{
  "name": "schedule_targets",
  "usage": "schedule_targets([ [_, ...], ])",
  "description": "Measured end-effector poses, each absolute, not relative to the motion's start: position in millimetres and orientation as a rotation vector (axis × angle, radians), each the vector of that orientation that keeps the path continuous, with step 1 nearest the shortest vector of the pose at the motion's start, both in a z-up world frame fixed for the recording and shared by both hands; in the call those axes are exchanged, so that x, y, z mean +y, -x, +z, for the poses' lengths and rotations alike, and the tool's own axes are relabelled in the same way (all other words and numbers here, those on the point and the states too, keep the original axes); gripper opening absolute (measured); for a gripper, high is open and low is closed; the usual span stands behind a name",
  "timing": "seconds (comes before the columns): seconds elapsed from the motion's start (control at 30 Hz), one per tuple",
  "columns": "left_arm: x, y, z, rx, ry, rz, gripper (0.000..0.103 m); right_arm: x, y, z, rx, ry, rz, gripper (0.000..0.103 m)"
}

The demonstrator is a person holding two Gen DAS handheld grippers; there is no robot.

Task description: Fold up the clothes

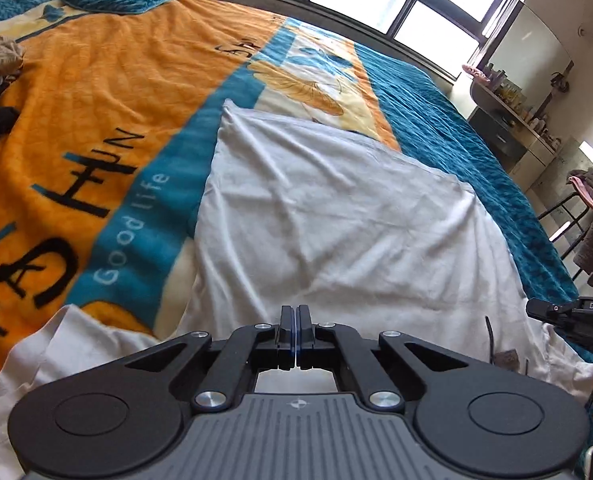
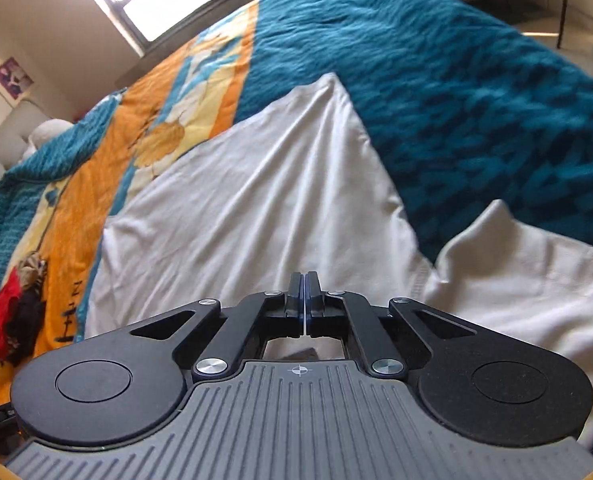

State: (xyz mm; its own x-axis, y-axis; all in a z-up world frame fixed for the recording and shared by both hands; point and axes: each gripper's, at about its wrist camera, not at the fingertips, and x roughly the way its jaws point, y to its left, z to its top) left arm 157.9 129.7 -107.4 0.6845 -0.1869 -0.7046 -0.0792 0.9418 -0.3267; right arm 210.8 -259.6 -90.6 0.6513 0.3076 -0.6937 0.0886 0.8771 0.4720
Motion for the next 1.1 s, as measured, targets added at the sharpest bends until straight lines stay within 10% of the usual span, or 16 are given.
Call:
schedule_targets([
  [0.43,159,-145,-108,0.921,0.162,0.195,0.006,-319,-198,-120,0.813,-0.383,-0.356,0.000],
  [0.87,92,1,34,0.785,0.177,-0.264,0.023,-251,-20,47,0.644,-0.427,0.103,0.013],
  [1.1,66,5,-20,0.796,0.086,-0.217,0.028,-216,5,14,0.762,-0.373,0.144,0.028],
])
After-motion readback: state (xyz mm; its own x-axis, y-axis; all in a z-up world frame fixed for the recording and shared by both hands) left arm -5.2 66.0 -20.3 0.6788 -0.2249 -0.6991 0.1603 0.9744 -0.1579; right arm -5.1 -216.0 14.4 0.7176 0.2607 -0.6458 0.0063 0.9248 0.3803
